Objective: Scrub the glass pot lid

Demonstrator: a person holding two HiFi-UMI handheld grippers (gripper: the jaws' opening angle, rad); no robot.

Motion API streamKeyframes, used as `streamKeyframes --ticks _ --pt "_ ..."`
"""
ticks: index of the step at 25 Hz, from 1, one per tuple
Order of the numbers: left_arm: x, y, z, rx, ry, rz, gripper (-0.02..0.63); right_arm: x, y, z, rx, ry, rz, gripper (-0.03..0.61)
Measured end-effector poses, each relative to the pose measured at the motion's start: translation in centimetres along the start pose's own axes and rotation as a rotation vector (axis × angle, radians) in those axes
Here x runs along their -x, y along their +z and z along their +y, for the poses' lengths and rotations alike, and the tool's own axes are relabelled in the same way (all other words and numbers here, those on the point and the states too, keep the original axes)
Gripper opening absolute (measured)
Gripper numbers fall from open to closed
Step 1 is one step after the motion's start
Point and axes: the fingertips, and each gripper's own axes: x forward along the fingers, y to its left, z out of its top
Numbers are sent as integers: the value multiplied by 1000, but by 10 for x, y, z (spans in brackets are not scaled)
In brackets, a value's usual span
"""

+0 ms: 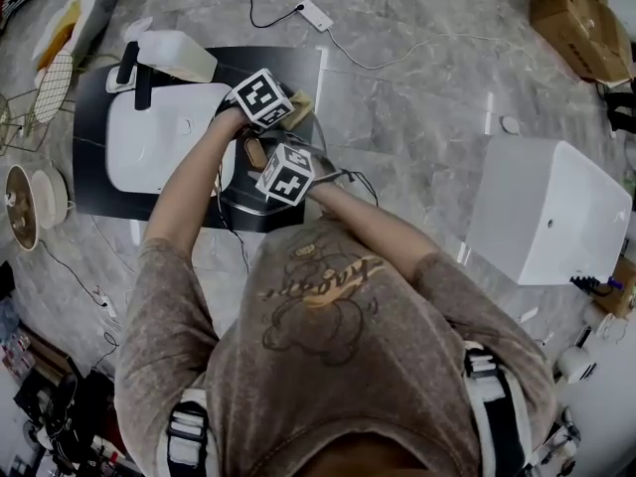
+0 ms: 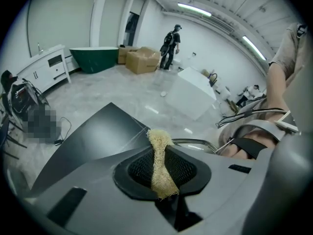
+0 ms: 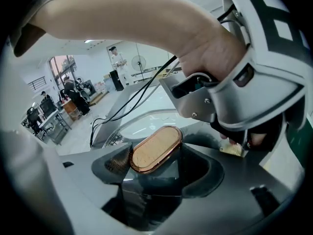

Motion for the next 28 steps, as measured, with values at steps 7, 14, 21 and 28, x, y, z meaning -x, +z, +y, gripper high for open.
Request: streamKeyframes --ticks 7,14,21,28 --pt "-13 7 -29 -81 -126 40 66 1 2 -1 -1 -8 -11 301" --pt "-23 8 -53 -137 -214 78 66 1 -1 1 -5 -4 -4 299" --pt "-29 11 -67 -145 -258 107 67 3 -3 1 -16 -14 -21 299" --pt "-26 12 -69 -109 -256 74 67 5 -2 2 -13 -25 -40 296"
